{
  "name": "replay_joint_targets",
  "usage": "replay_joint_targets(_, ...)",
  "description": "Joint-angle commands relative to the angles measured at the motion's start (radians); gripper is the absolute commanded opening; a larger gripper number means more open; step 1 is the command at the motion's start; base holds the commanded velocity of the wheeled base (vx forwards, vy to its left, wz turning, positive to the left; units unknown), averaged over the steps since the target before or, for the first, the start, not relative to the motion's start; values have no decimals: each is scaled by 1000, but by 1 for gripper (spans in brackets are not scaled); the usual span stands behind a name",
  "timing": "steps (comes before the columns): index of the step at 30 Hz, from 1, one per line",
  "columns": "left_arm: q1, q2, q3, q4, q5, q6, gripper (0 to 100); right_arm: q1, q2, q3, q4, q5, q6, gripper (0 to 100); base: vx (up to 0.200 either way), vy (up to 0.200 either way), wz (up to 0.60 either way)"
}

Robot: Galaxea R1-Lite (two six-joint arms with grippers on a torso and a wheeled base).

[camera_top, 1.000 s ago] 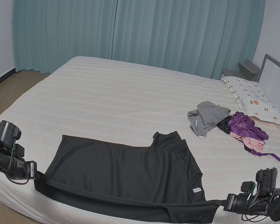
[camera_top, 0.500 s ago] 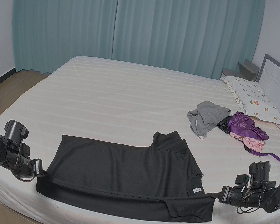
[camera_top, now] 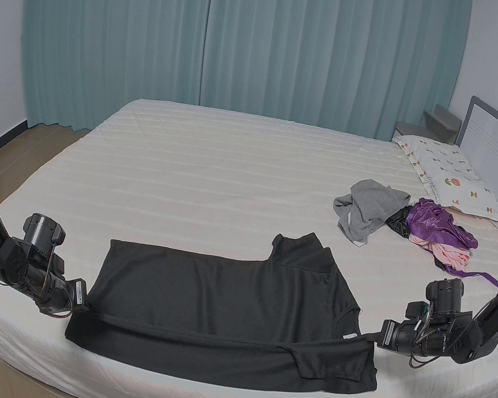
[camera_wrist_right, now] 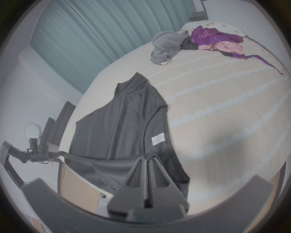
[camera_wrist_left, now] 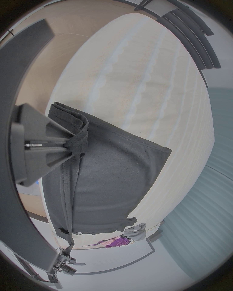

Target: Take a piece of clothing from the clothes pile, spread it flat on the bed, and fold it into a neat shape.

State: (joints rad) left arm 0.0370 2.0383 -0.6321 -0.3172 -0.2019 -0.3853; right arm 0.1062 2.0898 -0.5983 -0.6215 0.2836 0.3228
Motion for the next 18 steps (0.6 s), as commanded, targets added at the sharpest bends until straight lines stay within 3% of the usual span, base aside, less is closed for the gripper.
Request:
replay_joint_targets(1,-2,74,-46,1,6,-3,0,6,96,-54,-1,0,1,0,0,0,0)
replay_joint_targets(12,-11,135,-109,6,13,-35,0,7,164,-117,8,0,4,0,0,0,0)
replay_joint_targets(13,-14,137,-115,7,13,-43,100,7,168,-118,9,0,4,0,0,0,0)
replay_joint_targets(14,-16,137,-118,7,15,-49,100,9,173,-118,9,0,4,0,0,0,0)
replay_joint_targets(15,-16,138,-120,7,15,-58,100,9,177,-118,6,0,4,100,0,0,0)
replay_joint_targets(18,-20,140,-121,6,15,-73,100,12,179,-118,-1,5,10,100,0,0,0)
